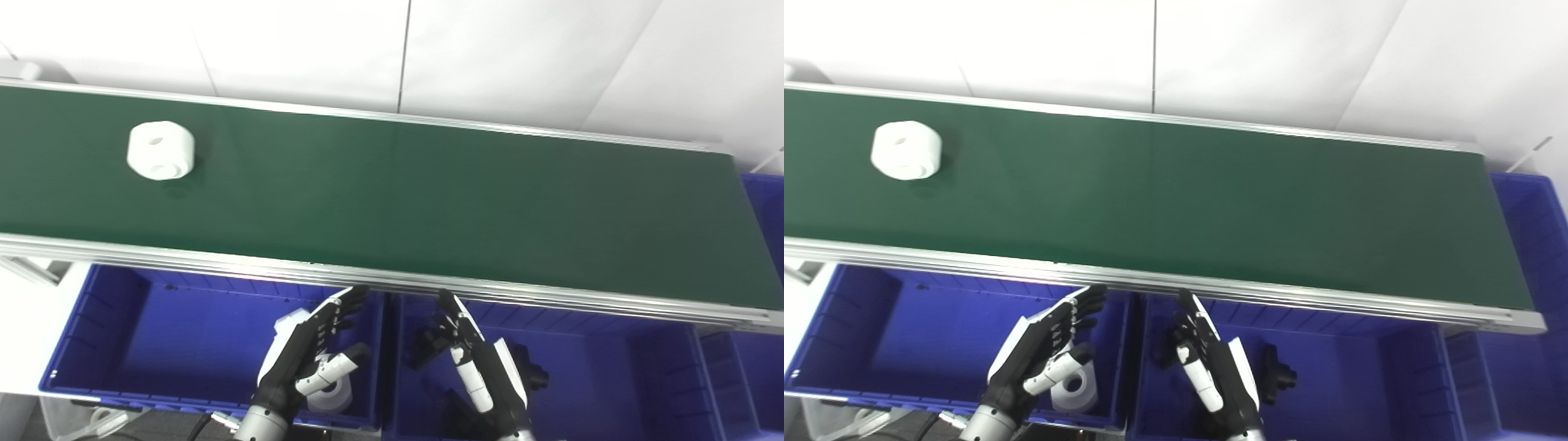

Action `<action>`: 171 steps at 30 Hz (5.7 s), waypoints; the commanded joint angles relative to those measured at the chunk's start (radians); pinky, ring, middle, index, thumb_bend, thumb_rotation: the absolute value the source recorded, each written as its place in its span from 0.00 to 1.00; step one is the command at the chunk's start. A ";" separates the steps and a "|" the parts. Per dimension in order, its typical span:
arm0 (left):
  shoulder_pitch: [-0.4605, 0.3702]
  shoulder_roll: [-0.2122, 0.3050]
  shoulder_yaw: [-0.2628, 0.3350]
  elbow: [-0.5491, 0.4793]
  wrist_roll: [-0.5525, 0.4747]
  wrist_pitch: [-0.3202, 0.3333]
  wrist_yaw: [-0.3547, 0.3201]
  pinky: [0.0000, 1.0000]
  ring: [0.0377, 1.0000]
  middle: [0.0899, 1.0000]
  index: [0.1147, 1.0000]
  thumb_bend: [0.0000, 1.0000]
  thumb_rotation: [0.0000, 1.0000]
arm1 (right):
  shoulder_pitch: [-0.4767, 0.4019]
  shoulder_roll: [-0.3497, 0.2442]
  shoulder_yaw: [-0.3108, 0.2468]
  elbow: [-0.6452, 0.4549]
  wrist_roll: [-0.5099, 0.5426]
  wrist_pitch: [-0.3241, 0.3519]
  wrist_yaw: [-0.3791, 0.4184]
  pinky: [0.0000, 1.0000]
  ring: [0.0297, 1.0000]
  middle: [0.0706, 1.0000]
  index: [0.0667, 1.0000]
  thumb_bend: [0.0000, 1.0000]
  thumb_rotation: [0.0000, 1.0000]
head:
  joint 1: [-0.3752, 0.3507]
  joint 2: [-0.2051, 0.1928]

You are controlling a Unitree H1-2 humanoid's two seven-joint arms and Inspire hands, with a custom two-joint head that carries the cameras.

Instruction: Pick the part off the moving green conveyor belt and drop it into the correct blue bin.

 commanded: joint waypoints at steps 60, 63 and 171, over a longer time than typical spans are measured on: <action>-0.260 -0.030 0.013 -0.282 -0.148 -0.164 -0.010 0.64 0.76 0.77 0.75 0.94 0.46 | -0.081 0.009 -0.058 0.175 0.069 -0.184 0.074 0.95 0.94 0.97 0.99 0.84 1.00 | 0.135 -0.142; -0.381 0.008 0.089 -0.271 -0.033 -0.136 -0.008 0.62 0.75 0.75 0.75 0.97 0.45 | -0.085 0.012 -0.061 0.188 0.079 -0.194 0.076 0.95 0.94 0.97 0.99 0.82 1.00 | 0.137 -0.152; -1.023 0.202 -0.121 0.306 0.845 0.273 -0.060 0.24 0.29 0.34 0.45 0.51 0.00 | -0.048 0.040 -0.043 0.110 0.051 -0.086 0.095 0.90 0.90 0.90 0.97 0.76 1.00 | 0.094 -0.098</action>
